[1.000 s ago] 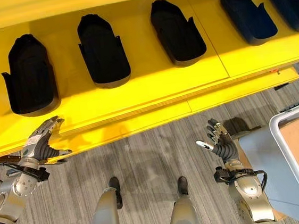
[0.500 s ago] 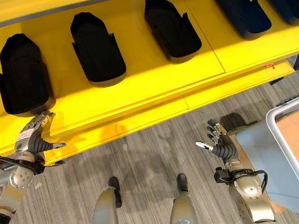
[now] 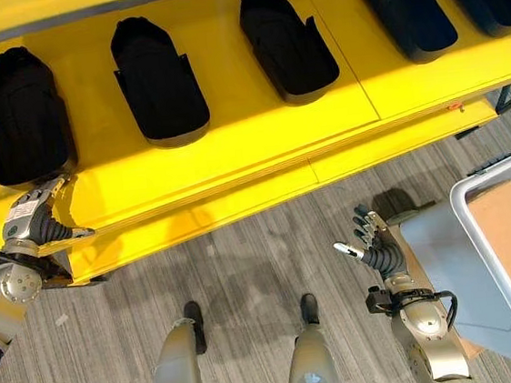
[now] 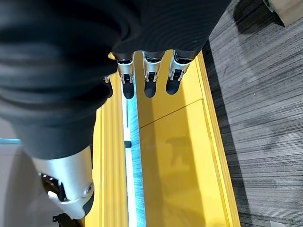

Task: Move parts from the plastic box to the shelf.

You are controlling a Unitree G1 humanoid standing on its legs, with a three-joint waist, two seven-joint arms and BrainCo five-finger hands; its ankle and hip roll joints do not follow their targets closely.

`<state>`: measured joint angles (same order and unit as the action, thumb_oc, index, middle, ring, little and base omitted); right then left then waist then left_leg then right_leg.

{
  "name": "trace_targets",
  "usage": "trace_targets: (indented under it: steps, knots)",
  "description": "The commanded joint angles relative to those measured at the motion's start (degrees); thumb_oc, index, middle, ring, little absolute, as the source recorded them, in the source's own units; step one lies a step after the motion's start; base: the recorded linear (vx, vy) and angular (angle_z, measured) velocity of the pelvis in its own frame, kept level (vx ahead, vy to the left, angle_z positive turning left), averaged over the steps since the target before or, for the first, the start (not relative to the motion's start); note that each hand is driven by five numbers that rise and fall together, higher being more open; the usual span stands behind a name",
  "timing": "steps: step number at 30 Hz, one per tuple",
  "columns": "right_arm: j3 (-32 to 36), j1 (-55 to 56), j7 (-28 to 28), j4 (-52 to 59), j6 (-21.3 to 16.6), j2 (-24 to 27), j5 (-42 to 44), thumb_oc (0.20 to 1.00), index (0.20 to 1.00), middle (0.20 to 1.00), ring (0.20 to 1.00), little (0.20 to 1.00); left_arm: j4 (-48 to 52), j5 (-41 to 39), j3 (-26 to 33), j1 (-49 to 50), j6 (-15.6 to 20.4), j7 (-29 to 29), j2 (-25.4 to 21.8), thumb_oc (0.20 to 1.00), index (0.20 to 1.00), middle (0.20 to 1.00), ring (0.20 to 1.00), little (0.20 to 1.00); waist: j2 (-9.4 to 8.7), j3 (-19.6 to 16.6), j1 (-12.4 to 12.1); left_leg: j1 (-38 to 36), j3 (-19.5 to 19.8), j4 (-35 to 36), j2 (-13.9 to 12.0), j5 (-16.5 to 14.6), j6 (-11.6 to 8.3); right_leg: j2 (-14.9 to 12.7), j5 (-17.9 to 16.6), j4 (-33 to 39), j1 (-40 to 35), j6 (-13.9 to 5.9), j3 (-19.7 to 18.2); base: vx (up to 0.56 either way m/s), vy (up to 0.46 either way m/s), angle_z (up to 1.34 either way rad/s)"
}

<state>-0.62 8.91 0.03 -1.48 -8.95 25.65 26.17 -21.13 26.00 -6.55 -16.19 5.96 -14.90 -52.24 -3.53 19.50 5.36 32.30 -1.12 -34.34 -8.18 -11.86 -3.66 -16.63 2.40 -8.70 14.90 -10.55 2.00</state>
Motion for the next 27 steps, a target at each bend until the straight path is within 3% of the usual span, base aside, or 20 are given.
trace_targets:
  steps: [1, 9, 12, 13, 15, 20, 22, 24, 27]
  knots:
    - [2.1, 0.7, 0.8, 2.1, -1.7, 3.7, -0.1, 1.000, 1.000, 1.000, 1.000, 1.000, -2.9, 0.1, 1.7, -4.6, -0.7, -1.8, -1.8, 1.000, 1.000, 1.000, 1.000, 1.000, -0.34, -2.5, 0.0, -0.7, 2.4, 2.9, -4.5, 7.1, -4.83, -2.3, 1.0, -7.3, -1.5, -1.98, -2.8, 0.00, 0.000, 0.00]
    - [1.7, 0.7, 1.0, 1.9, -1.8, 3.5, 0.3, 1.000, 1.000, 1.000, 1.000, 1.000, 0.8, -1.7, 0.9, -2.3, 1.2, -0.3, 1.2, 1.000, 1.000, 1.000, 1.000, 1.000, -0.24, -2.4, -0.2, -0.9, 2.4, 3.1, -4.5, 7.2, -4.79, -2.2, 1.0, -7.8, -1.2, -1.83, -3.2, 0.00, 0.000, 0.00]
    - [1.9, 0.5, 1.0, 2.1, -1.8, 3.0, 0.6, 1.000, 1.000, 1.000, 1.000, 1.000, 4.2, -3.8, 1.1, 1.6, 3.0, 1.2, 4.5, 1.000, 1.000, 1.000, 1.000, 1.000, -0.33, -2.2, -0.5, -1.3, 2.5, 3.4, -4.4, 7.4, -4.84, -2.0, 1.1, -7.9, -1.4, -1.68, -3.2, 0.00, -0.014, 0.00]
    - [2.2, 0.4, 1.0, 2.3, -2.1, 2.8, 0.8, 1.000, 1.000, 1.000, 1.000, 1.000, 10.2, -7.3, 0.8, 7.3, 5.1, 4.0, 8.3, 1.000, 1.000, 1.000, 1.000, 1.000, -0.13, -2.1, -1.0, -1.8, 2.9, 3.8, -4.4, 7.6, -4.82, -1.8, 1.5, -8.3, -1.8, -1.42, -3.0, 0.00, -0.045, 0.03]
    - [2.1, 0.3, 1.0, 2.2, -2.1, 2.9, 1.0, 1.000, 1.000, 1.000, 1.000, 1.000, 11.3, -8.4, 0.8, 8.6, 5.5, 5.0, 8.9, 1.000, 1.000, 1.000, 1.000, 1.000, -0.10, -2.2, -1.0, -2.0, 2.9, 4.0, -4.4, 7.7, -4.84, -1.7, 1.6, -8.4, -2.0, -1.28, -3.0, 0.01, -0.043, 0.02]
    - [2.0, 0.1, 1.3, 2.9, -2.5, 2.8, 1.4, 1.000, 1.000, 1.000, 1.000, 1.000, 16.9, -21.7, 1.3, 16.3, 8.4, 9.2, 13.0, 1.000, 1.000, 1.000, 1.000, 1.000, 0.57, -2.0, -1.8, -4.1, 3.4, 5.3, -4.7, 8.5, -4.93, -1.3, 2.1, -8.8, -3.5, -0.91, -2.8, 0.02, -0.047, 0.02]
    - [1.4, 0.1, 1.2, 2.5, -3.1, 2.6, 1.5, 1.000, 1.000, 1.000, 1.000, 1.000, 14.9, -34.3, 0.2, 20.3, 9.0, 12.7, 16.2, 1.000, 1.000, 1.000, 1.000, 1.000, 0.98, -2.1, -2.2, -6.1, 3.7, 7.2, -5.0, 9.7, -5.24, -0.8, 2.3, -8.5, -5.4, -0.65, -2.3, 0.04, -0.120, -0.02]
    - [1.4, 0.4, 1.1, 2.3, -3.3, 2.6, 1.5, 1.000, 1.000, 1.000, 1.000, 1.000, 15.2, -37.1, -0.2, 21.7, 9.0, 13.7, 16.8, 1.000, 1.000, 1.000, 1.000, 1.000, 1.20, -2.2, -2.3, -6.8, 3.8, 8.1, -5.1, 10.3, -5.38, -0.7, 2.4, -8.3, -6.0, -0.60, -1.9, 0.04, -0.129, 0.03]
    - [-0.1, 1.1, 0.1, 2.9, -4.3, 2.4, 0.0, 1.000, 1.000, 1.000, 1.000, 1.000, 15.3, -56.0, -1.0, 28.1, 7.3, 18.3, 22.1, 1.000, 1.000, 1.000, 1.000, 1.000, 3.31, -4.2, -3.2, -13.3, 4.9, 16.6, -7.9, 15.3, -6.13, 2.3, 4.6, -8.3, -9.6, 0.71, -0.2, 0.08, -0.267, 0.08]
